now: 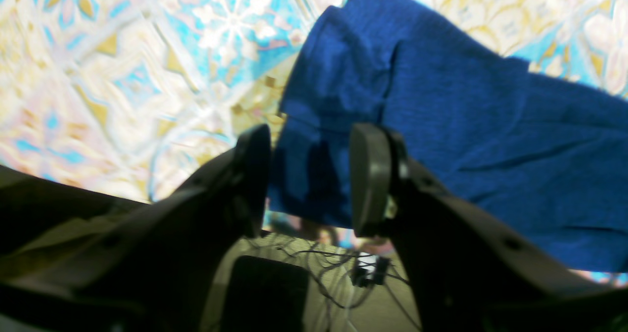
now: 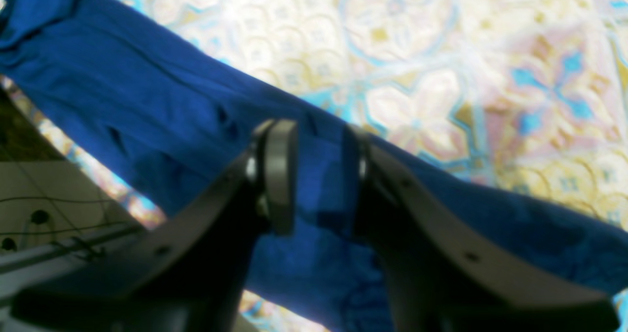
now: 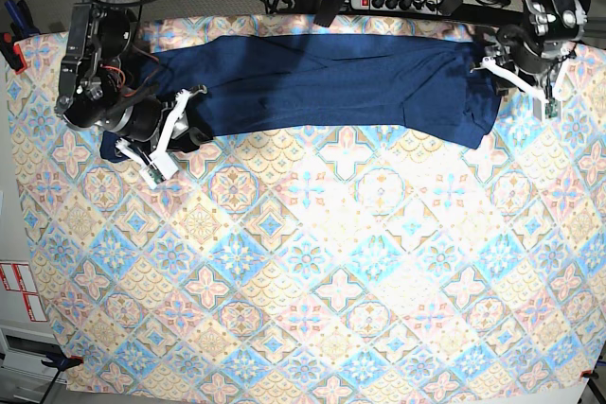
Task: Fold the T-shirt properly
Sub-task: 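Fold the sleeve with the left gripper back along the band toward its end, then hold the band end with the left gripper and tuck the sleeve in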
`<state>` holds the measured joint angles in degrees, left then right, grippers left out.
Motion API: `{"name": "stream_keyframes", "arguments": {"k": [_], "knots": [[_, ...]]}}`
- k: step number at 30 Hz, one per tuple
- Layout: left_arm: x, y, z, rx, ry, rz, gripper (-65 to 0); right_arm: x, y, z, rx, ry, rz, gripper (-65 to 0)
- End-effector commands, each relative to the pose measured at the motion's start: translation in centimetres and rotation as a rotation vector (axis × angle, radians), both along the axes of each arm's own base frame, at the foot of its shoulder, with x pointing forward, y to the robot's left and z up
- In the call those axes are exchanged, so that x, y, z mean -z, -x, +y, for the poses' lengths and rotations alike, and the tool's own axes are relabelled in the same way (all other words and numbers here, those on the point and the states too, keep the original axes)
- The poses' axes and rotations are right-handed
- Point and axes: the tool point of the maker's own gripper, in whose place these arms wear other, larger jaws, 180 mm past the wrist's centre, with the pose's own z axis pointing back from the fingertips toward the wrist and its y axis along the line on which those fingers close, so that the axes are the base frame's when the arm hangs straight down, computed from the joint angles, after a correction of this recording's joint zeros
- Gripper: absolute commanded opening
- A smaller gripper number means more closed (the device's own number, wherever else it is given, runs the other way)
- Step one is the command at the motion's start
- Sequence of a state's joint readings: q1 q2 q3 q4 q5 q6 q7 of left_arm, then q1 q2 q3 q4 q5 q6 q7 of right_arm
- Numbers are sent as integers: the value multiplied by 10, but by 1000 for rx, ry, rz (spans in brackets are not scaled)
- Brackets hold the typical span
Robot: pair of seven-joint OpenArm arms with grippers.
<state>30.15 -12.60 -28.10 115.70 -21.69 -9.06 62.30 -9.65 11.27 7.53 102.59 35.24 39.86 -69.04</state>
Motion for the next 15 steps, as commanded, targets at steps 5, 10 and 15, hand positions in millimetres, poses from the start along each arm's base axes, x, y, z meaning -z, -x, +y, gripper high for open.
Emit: {"name": "stream_keyframes", "arguments": {"k": [5,10,15], "knots": [[-14,-10,11,117,-69,31,-388,-10,-7,-1,-1,-12,-40,-493],[-12,-11,14,223,-96,103,-388,-10,-7,-1,-1,-12,-40,-493],[25,-2,29,251,-45,219,-388,-10,-7,-1,-1,-12,-40,-493]]}}
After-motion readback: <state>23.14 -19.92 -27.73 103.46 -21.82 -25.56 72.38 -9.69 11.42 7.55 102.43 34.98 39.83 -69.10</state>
